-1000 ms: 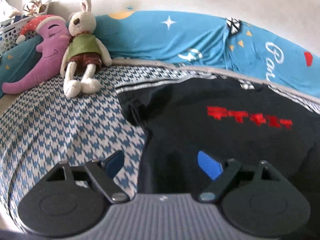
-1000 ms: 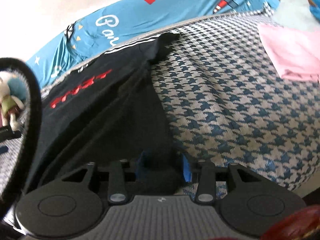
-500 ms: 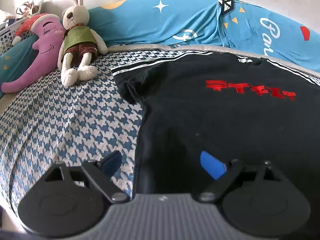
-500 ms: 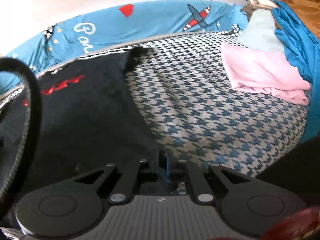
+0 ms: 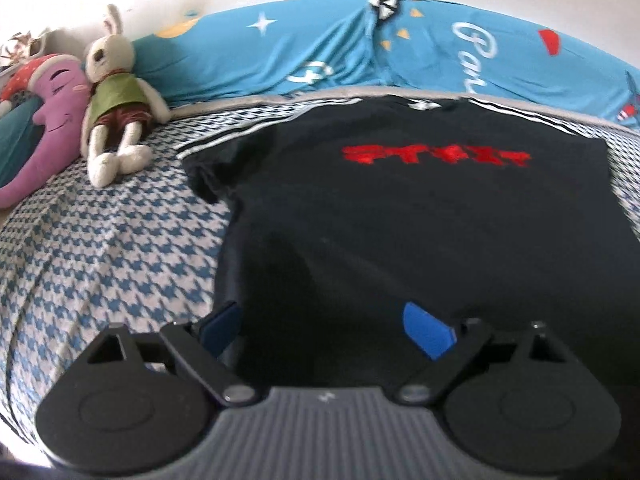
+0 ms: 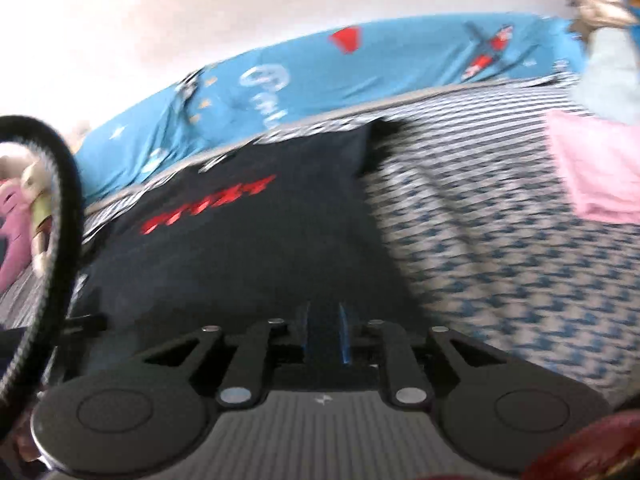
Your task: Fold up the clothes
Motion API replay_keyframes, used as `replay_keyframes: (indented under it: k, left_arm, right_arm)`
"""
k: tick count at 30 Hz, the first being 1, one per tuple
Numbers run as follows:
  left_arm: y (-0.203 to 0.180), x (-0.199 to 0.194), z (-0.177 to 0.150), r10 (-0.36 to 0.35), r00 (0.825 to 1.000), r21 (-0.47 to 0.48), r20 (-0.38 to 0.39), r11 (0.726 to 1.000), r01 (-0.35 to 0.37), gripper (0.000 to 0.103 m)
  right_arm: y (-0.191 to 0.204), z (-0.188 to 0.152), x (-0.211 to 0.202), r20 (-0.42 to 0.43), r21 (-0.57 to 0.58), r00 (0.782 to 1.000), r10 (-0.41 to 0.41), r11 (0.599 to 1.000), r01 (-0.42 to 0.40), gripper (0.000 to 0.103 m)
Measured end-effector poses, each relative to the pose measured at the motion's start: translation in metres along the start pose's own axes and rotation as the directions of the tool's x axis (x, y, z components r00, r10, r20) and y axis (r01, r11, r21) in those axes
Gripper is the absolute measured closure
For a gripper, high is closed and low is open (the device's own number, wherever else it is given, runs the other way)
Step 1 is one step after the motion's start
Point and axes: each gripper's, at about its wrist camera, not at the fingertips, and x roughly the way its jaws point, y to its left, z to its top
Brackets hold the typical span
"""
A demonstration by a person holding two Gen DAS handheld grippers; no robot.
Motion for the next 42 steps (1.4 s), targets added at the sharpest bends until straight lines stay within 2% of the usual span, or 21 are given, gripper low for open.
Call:
replay_keyframes:
  k: [4, 9, 10, 14, 17, 21, 26, 30, 32, 37, 42]
  left_arm:
    - [-0.012, -0.005, -0.011, -0.018, 1.0, 0.05, 0.001, 0.999, 0.018, 0.011]
    - [-0.021, -0.005, -0.026, -0.034, 0.999, 0.078, -0.034, 0.996, 0.036, 0.009]
    - [-0.021, -0.006, -0.029, -0.033, 0.999, 0.073, -0.035, 0.997, 0.036, 0.008]
    - [-0.016, -0.013, -0.041, -0.042, 0.998, 0.056, -0.048, 0.997, 0.045, 0.003]
    - [-0.01, -0.018, -0.05, -0.055, 0.996, 0.03, -0.069, 0.998, 0.057, 0.0]
    - [-0.008, -0.029, -0.061, -0.047, 0.993, 0.035, -0.106, 0.998, 0.051, 0.0]
    - [-0.006, -0.038, -0.067, -0.055, 0.986, 0.006, -0.157, 0.998, 0.056, 0.0]
    - [-0.003, -0.039, -0.054, -0.086, 0.985, -0.046, -0.149, 0.996, 0.08, 0.001]
    - [-0.003, -0.038, -0.042, -0.102, 0.987, -0.065, -0.128, 0.993, 0.094, 0.001]
    - [-0.017, -0.025, -0.012, -0.117, 0.99, -0.029, -0.074, 0.993, 0.116, 0.001]
    - [-0.036, -0.004, 0.008, -0.118, 0.991, 0.019, -0.057, 0.993, 0.12, 0.001]
  right_arm:
    - [0.019, -0.009, 0.02, -0.072, -0.032, 0.993, 0.093, 0.995, -0.095, 0.087]
    - [0.043, -0.02, 0.04, -0.13, -0.092, 0.982, 0.136, 0.985, -0.148, 0.083]
    - [0.047, -0.025, 0.043, -0.148, -0.112, 0.981, 0.128, 0.983, -0.145, 0.081]
    - [0.059, -0.038, 0.037, -0.149, -0.22, 0.987, 0.058, 0.971, -0.09, 0.081]
    - [0.056, -0.042, 0.032, -0.166, -0.233, 0.986, 0.025, 0.97, -0.064, 0.081]
    - [0.043, -0.038, 0.026, -0.211, -0.171, 0.977, 0.019, 0.984, -0.056, 0.081]
    - [0.044, -0.032, 0.024, -0.254, -0.216, 0.967, -0.003, 0.975, -0.054, 0.081]
    - [0.043, -0.016, 0.024, -0.279, -0.193, 0.958, 0.071, 0.973, -0.128, 0.079]
    - [0.047, -0.003, 0.028, -0.264, -0.201, 0.959, 0.098, 0.967, -0.154, 0.079]
    - [0.059, 0.025, 0.049, -0.188, -0.304, 0.972, 0.144, 0.932, -0.197, 0.079]
    - [0.07, 0.035, 0.083, -0.196, -0.35, 0.969, 0.149, 0.913, -0.211, 0.079]
